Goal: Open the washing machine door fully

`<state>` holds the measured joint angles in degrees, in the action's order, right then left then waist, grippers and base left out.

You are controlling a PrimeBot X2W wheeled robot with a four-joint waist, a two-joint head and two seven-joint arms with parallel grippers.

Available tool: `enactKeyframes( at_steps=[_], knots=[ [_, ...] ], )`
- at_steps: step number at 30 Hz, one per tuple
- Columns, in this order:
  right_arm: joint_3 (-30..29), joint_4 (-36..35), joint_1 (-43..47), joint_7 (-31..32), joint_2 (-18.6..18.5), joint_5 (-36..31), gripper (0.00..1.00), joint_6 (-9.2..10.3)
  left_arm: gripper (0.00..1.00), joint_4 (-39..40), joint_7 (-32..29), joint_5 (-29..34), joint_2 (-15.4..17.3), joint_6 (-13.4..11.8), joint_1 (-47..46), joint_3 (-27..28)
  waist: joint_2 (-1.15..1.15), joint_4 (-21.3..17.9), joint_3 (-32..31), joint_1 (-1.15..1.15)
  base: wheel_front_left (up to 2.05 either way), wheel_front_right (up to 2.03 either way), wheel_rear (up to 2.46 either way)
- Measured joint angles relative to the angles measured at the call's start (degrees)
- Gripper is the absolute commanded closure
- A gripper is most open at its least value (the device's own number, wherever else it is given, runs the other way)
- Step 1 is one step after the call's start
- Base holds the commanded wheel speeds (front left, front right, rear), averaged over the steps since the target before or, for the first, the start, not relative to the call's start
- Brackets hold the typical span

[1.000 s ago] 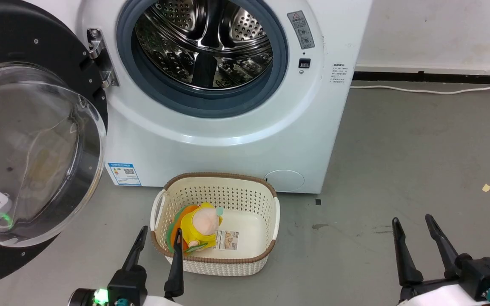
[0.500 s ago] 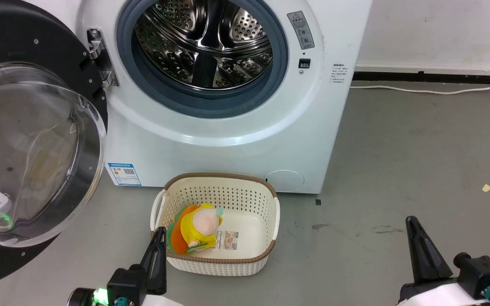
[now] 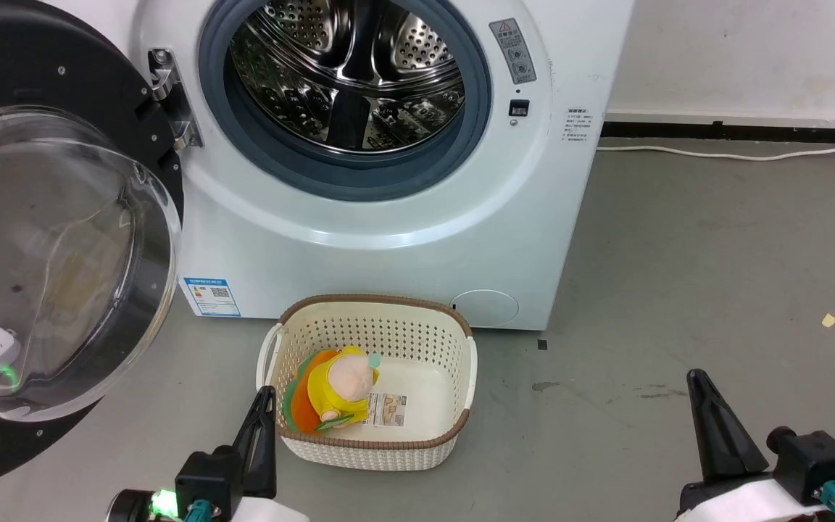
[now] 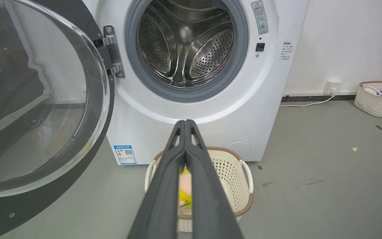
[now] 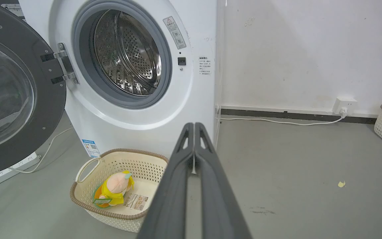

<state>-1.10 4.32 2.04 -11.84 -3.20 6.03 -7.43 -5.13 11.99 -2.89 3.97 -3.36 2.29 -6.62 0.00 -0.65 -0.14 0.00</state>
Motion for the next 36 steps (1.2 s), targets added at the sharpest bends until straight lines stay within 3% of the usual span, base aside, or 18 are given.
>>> enactKeyframes(
  at_steps=[36],
  knots=[
    [0.4, -1.5, -0.3, 4.7, 0.0, -2.1, 1.0, 0.0, 1.0, 1.9, -4.8, 0.8, -0.5, 1.3, -0.3, 2.4, 0.0, 0.3, 0.1, 0.0, 0.0, 0.0, 0.0]
  ],
)
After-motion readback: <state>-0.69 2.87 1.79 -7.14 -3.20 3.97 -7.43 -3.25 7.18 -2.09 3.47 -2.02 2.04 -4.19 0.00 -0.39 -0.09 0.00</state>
